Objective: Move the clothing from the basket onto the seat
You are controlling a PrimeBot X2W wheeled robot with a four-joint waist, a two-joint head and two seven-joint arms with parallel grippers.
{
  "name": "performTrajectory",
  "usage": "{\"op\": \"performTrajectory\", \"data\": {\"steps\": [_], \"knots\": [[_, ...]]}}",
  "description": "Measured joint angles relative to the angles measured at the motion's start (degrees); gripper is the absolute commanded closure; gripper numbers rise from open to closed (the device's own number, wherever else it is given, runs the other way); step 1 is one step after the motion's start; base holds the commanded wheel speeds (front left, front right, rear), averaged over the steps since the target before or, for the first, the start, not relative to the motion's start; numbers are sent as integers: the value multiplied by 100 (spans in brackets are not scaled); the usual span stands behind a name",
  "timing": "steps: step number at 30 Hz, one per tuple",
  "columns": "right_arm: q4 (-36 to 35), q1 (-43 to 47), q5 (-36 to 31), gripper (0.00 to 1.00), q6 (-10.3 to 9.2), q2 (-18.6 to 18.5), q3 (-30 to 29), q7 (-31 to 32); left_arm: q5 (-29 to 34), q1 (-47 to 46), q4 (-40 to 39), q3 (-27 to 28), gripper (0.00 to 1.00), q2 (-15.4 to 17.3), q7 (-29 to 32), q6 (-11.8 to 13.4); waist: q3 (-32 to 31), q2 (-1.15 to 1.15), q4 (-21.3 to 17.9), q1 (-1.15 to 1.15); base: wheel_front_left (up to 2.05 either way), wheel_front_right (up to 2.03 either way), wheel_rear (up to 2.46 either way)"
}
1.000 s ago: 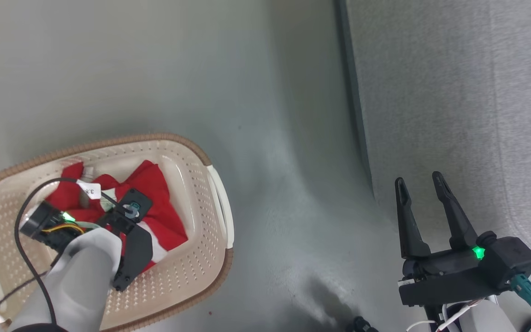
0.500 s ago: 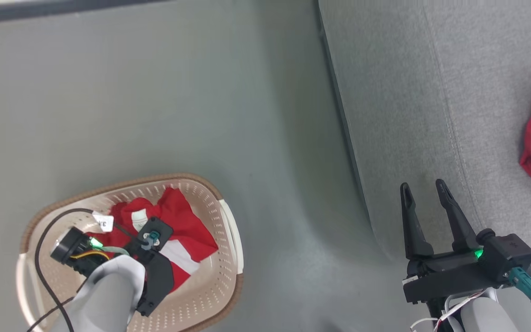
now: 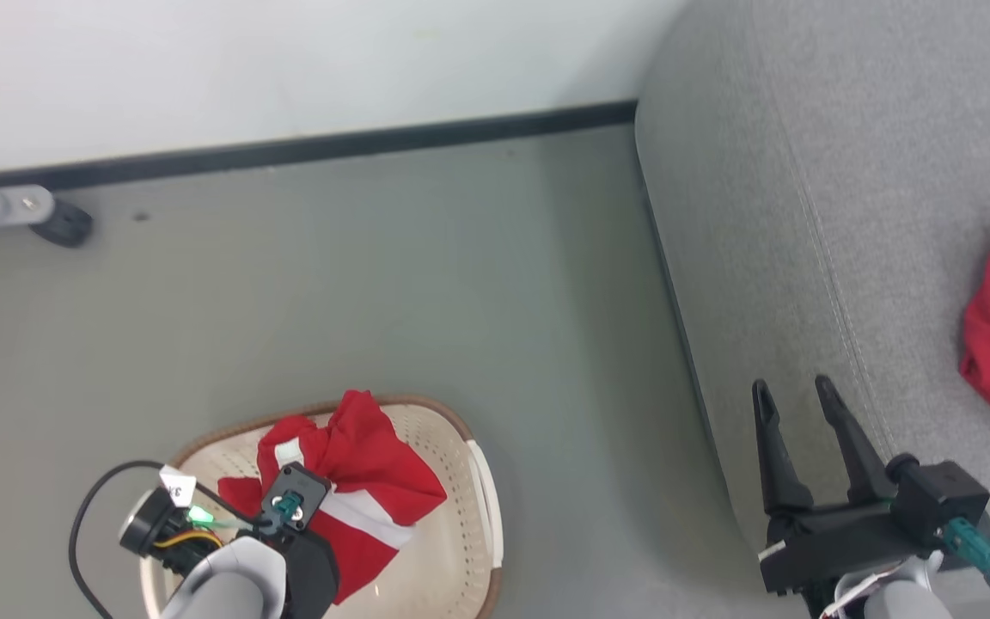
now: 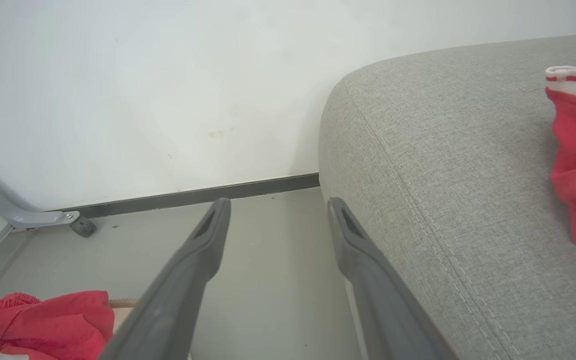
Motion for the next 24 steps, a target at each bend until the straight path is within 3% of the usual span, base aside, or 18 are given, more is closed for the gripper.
{"op": "performTrajectory", "data": {"steps": [15,24], "knots": [[255,575,43,0,54,-118,207,1,-408,783,-619,203,100,-129,-146,-78,-1214,0,441,0,0,0,0],[143,873,42,0,101,-208,532,1,-788,1407,-1792,533,100,-125,-146,-90,-1886,0,678,0,0,0,0]]}}
